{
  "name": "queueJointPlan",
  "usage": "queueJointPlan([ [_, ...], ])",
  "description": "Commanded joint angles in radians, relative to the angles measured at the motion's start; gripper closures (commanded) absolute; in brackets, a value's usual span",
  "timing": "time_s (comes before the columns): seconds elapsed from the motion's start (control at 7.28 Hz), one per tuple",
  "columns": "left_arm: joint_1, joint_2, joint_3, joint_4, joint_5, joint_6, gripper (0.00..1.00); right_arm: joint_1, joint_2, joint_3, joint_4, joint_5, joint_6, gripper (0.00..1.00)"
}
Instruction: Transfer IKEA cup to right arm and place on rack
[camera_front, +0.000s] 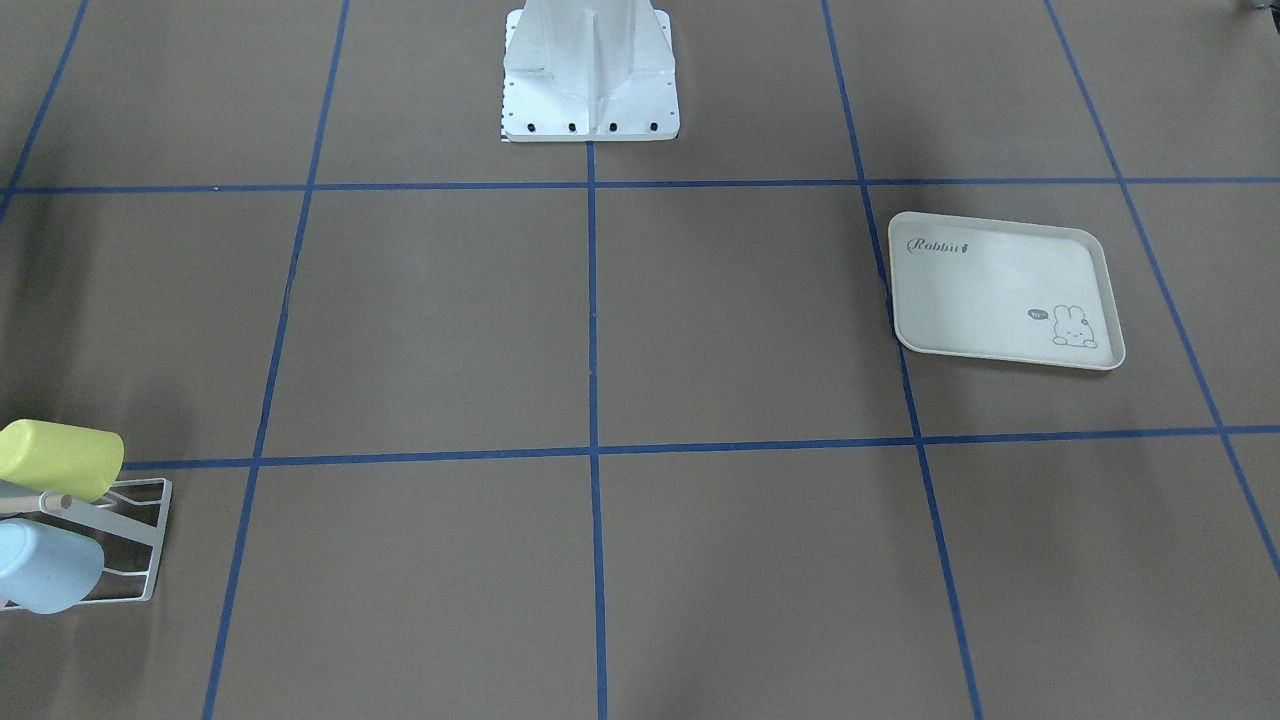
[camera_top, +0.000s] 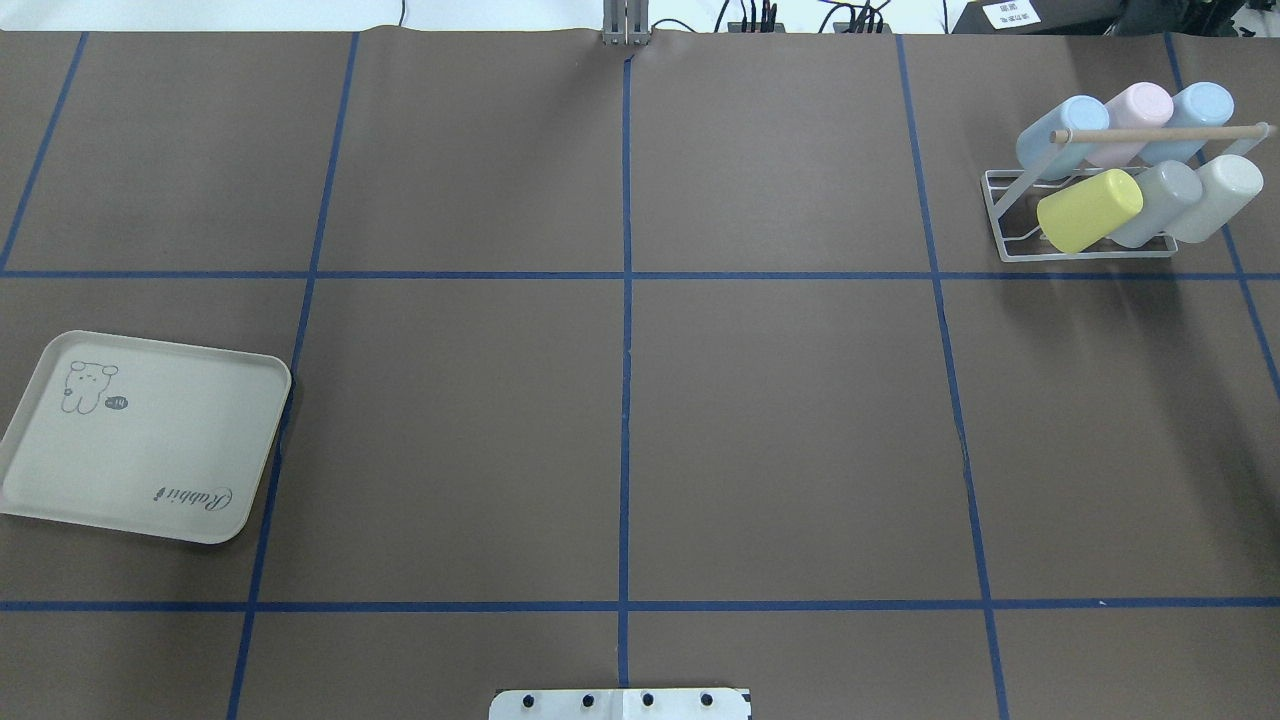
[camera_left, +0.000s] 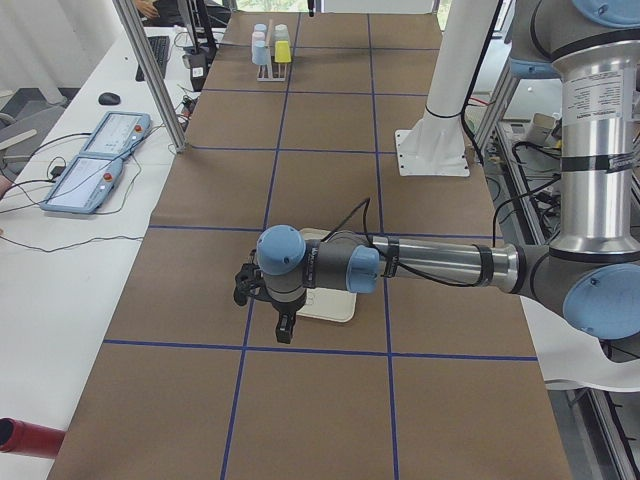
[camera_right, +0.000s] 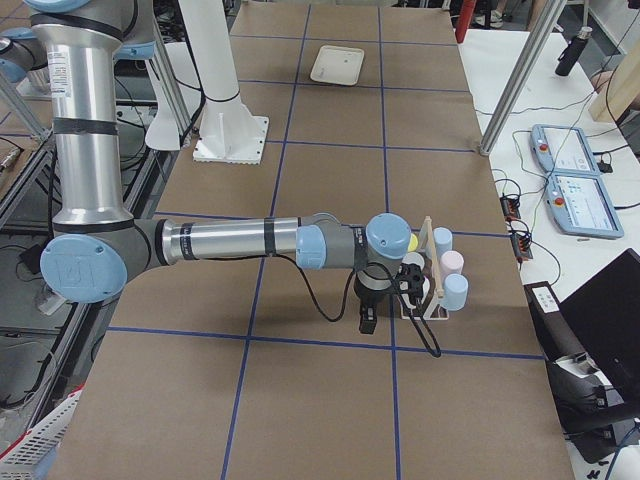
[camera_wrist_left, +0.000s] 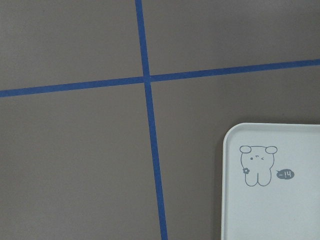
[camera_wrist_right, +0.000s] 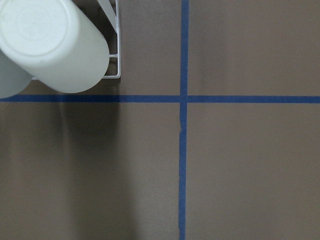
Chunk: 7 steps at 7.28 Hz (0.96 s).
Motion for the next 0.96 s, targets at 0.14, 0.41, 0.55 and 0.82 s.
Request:
queueJointPlan([
  [0.14, 0.002, -0.013, 0.013, -0.001, -0.007, -0.001, 0.00, 0.000, 0.030, 0.000, -0.019, 0.033, 0.001, 0.01],
  [0.41, 0.001, -0.013, 0.009, -0.001, -0.010, 0.001, 0.00, 0.003, -0.030, 0.012, -0.002, 0.076, 0.000, 0.01],
  [0.55, 0.001, -0.013, 0.007, -0.001, -0.010, 0.001, 0.00, 0.003, -0.041, 0.035, -0.004, 0.070, 0.000, 0.01],
  [0.82, 0.002, -0.013, 0.006, -0.001, -0.010, 0.001, 0.00, 0.000, -0.032, 0.027, -0.002, 0.059, 0.051, 0.01],
])
